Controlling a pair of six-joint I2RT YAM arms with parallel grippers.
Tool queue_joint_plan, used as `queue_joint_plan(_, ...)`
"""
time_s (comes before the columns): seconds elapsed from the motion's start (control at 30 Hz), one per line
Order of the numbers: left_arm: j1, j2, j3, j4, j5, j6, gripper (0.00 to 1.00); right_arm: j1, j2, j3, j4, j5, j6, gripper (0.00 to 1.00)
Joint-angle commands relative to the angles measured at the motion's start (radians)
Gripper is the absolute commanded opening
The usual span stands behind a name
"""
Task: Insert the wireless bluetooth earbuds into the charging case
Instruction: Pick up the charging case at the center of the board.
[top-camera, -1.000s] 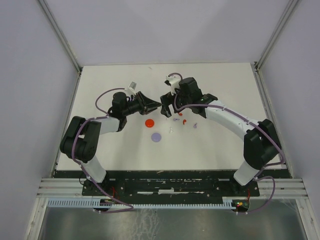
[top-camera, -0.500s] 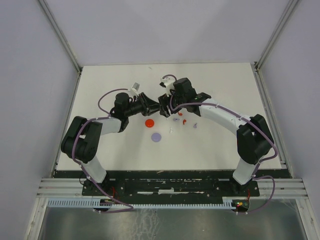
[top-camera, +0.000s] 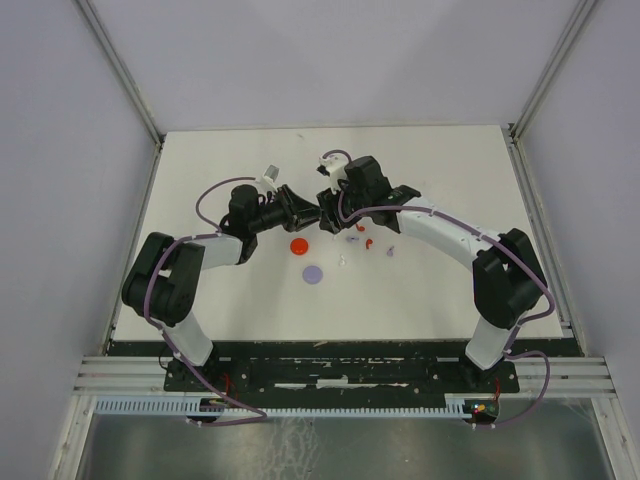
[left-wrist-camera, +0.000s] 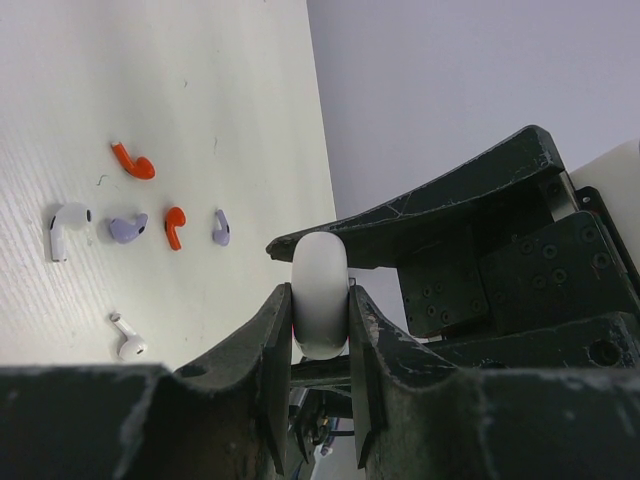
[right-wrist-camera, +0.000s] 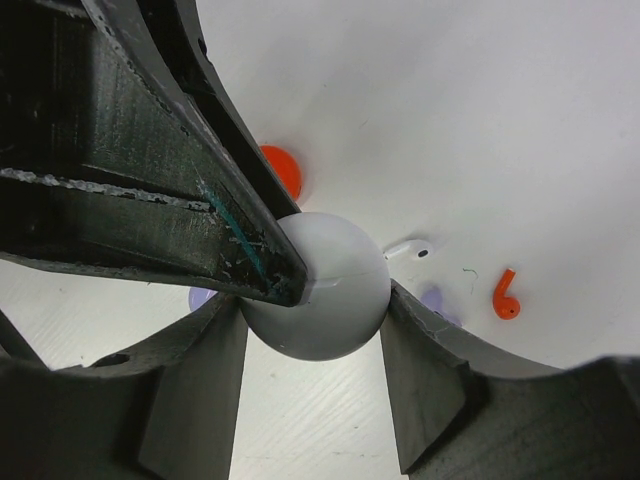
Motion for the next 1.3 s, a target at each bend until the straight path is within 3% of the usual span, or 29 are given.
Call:
queue_joint_plan(0.0,-0.006,-0.014,0.038,0.016,0.036,-0.005,0.3,-0.003,-0.003,0.043,0.027,0.025,-0.017,0.37)
queue_joint_plan(0.3,-0.007,-0.017,0.041,0.009,0.032,-0.002,0.46,-0.004,-0.01,0.035,0.026,0.022,-0.022,0.36)
queue_joint_plan(1.27,0.002,-0.019,0.029,0.01,0.012,-0.002,0.41,-0.005,-0.04,-0.003,0.024,0.016,-0.026,0.34)
